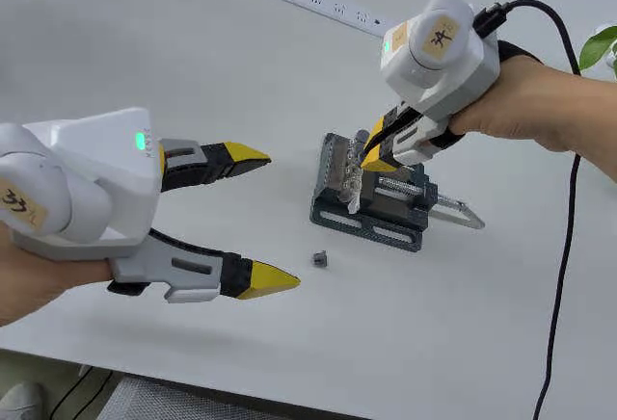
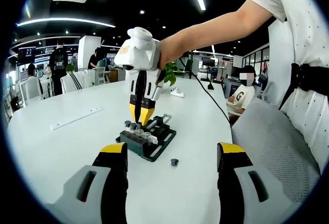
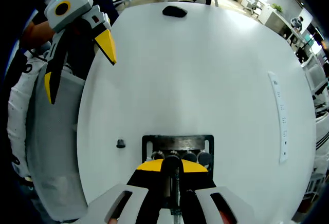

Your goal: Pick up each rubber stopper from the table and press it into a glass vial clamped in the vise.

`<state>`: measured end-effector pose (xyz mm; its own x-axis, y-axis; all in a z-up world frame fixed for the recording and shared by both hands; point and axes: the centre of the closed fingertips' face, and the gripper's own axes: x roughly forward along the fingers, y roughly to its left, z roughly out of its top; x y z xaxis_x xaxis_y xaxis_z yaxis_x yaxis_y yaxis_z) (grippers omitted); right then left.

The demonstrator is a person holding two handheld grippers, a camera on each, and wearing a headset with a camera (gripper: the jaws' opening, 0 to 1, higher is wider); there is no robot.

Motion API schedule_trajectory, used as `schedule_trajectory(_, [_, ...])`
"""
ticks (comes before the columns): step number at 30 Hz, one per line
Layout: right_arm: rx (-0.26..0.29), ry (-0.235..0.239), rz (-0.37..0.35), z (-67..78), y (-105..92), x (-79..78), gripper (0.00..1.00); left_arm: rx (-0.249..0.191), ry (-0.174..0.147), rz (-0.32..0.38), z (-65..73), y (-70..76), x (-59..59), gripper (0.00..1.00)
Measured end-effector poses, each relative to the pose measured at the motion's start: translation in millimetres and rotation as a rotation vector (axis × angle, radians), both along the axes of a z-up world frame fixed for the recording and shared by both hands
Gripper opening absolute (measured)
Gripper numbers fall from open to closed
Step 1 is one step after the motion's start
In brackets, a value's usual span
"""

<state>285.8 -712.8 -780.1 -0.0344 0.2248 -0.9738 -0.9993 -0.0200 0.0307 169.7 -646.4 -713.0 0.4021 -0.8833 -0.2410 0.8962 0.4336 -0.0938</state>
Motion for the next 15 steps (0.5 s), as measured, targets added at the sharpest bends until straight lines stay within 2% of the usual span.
schedule_trajectory(15, [-0.033,-0.001,0.019,-6.5,-3.2,1.6,0.06,-0.011,0.008,-0.006,-0.5,-1.1,0.6,0.69])
